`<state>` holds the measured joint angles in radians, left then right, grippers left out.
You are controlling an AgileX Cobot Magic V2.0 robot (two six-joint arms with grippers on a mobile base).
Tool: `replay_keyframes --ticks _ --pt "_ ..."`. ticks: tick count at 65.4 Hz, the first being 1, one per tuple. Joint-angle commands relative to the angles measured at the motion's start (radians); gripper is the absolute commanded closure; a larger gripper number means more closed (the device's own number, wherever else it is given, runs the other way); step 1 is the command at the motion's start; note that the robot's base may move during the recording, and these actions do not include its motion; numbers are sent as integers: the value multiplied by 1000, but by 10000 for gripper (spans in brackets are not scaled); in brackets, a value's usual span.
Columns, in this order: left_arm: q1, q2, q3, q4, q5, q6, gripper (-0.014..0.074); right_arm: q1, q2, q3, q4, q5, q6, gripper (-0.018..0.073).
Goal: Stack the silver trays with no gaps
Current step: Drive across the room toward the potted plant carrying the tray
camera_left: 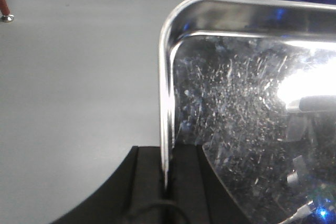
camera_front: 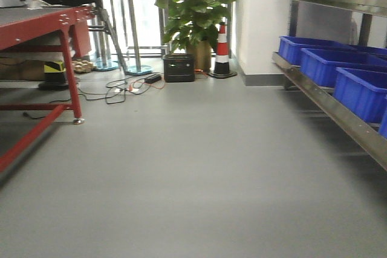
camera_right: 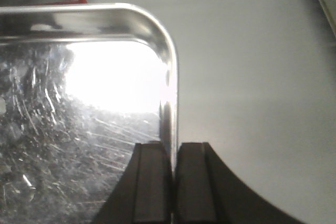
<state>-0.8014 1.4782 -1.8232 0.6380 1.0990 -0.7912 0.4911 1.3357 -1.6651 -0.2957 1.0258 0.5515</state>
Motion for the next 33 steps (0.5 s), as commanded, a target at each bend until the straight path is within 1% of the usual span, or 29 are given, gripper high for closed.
replay_keyframes --ticks 1,33 --pt "1 -10 -11 50 3 0 613 -11 -9 -8 -51 -13 -5 574" --pt "1 -10 -11 50 3 0 613 -11 -9 -8 -51 -13 -5 574"
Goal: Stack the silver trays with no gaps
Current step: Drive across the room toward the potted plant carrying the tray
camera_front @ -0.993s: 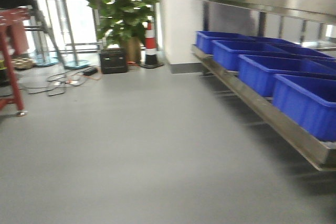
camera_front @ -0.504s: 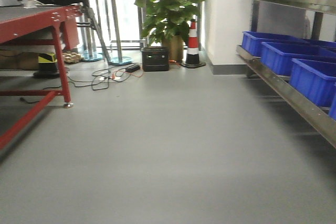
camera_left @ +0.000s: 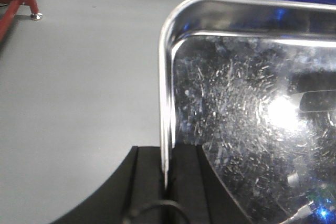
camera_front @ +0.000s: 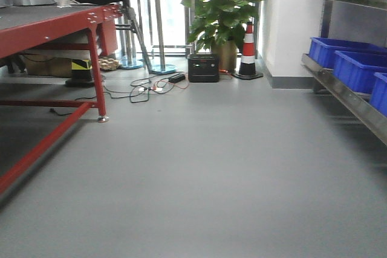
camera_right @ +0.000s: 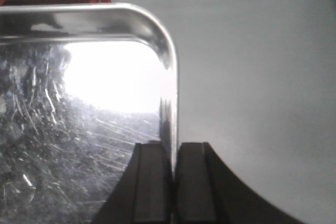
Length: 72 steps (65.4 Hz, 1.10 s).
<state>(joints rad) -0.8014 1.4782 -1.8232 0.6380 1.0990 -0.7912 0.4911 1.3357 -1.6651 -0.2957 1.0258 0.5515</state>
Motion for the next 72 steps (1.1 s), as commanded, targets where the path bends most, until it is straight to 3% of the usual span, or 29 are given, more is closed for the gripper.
replay_keyframes --ticks 1,72 --pt "1 -10 -11 50 3 0 613 -11 -9 -8 -51 -13 -5 574" --pt "1 -10 -11 50 3 0 613 -11 -9 -8 -51 -13 -5 574"
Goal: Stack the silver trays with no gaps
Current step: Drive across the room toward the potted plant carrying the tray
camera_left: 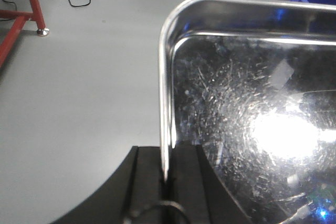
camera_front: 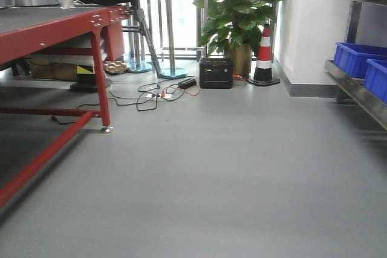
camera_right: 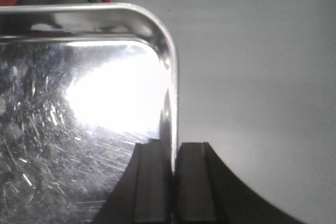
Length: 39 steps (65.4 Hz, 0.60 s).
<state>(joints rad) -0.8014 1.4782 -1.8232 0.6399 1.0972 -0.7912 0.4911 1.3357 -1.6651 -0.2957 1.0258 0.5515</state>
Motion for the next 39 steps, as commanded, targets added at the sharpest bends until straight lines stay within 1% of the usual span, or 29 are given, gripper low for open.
replay_keyframes --ticks 1,39 --pt "1 -10 -11 48 5 0 613 -11 -9 -8 -51 -13 -5 574" --pt "1 -10 -11 48 5 0 613 -11 -9 -8 -51 -13 -5 574"
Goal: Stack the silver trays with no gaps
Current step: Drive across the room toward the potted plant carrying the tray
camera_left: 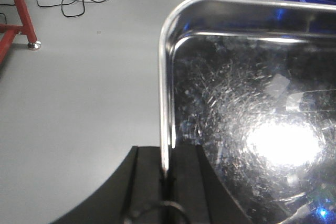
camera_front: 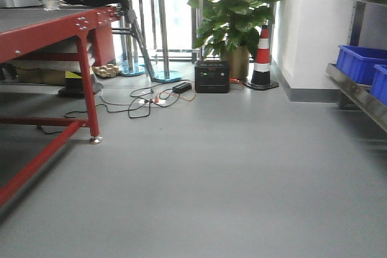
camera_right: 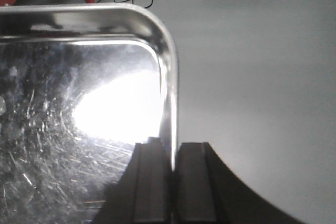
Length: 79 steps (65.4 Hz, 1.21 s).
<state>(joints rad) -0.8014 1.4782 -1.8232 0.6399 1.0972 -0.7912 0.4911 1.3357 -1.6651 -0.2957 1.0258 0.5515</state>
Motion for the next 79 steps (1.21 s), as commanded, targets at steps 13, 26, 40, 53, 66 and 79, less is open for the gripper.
replay_keyframes --ticks 13,26,40,53,66,79 --pt "1 -10 -11 48 5 0 613 -11 -9 -8 -51 -13 -5 574" --pt "1 -10 -11 48 5 0 613 -11 -9 -8 -51 -13 -5 574" --pt "1 -10 -11 48 5 0 613 -11 -9 -8 -51 -13 -5 574" --pt "1 -10 -11 48 5 0 613 -11 -9 -8 -51 -15 -5 574" --pt "1 -10 -11 48 5 0 613 -11 -9 -8 -51 -15 -5 574" --pt "1 -10 -11 48 5 0 613 -11 -9 -8 -51 -17 -5 574"
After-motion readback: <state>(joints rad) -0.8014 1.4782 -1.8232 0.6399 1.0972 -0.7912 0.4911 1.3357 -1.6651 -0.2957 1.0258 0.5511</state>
